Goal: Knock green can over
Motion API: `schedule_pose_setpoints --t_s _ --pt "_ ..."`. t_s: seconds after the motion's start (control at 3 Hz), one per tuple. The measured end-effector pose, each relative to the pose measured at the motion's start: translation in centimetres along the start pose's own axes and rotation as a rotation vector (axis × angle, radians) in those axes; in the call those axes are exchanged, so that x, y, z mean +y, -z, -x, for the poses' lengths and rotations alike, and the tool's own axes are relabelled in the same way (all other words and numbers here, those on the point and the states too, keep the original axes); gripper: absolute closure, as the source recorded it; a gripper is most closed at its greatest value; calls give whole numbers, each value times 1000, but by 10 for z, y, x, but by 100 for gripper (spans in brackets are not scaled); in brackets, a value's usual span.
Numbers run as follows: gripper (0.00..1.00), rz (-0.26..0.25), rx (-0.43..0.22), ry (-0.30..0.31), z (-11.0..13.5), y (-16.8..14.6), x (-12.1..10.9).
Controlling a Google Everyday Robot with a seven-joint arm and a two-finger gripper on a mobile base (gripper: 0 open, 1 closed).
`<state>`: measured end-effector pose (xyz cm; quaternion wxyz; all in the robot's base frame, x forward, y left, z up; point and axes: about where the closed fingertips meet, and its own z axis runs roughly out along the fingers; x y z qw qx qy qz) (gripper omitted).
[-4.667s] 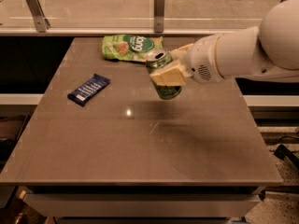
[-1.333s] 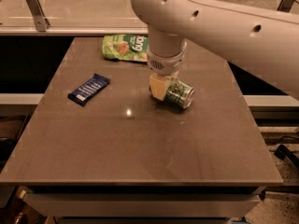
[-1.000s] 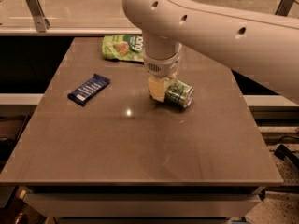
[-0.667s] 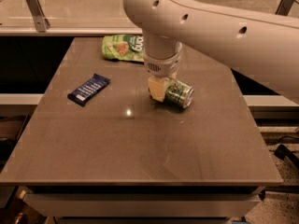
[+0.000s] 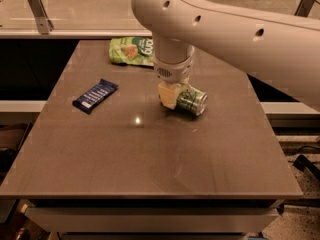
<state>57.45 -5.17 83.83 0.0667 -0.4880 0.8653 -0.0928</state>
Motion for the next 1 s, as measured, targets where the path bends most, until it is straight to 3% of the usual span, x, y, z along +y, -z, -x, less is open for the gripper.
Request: schedule_pose_setpoints --t_s 0.33,0.67,1.0 --pt "13 -1 -1 0 0 0 0" --pt "0 -2 -3 0 0 0 0" --pt "0 -3 -3 0 0 0 0"
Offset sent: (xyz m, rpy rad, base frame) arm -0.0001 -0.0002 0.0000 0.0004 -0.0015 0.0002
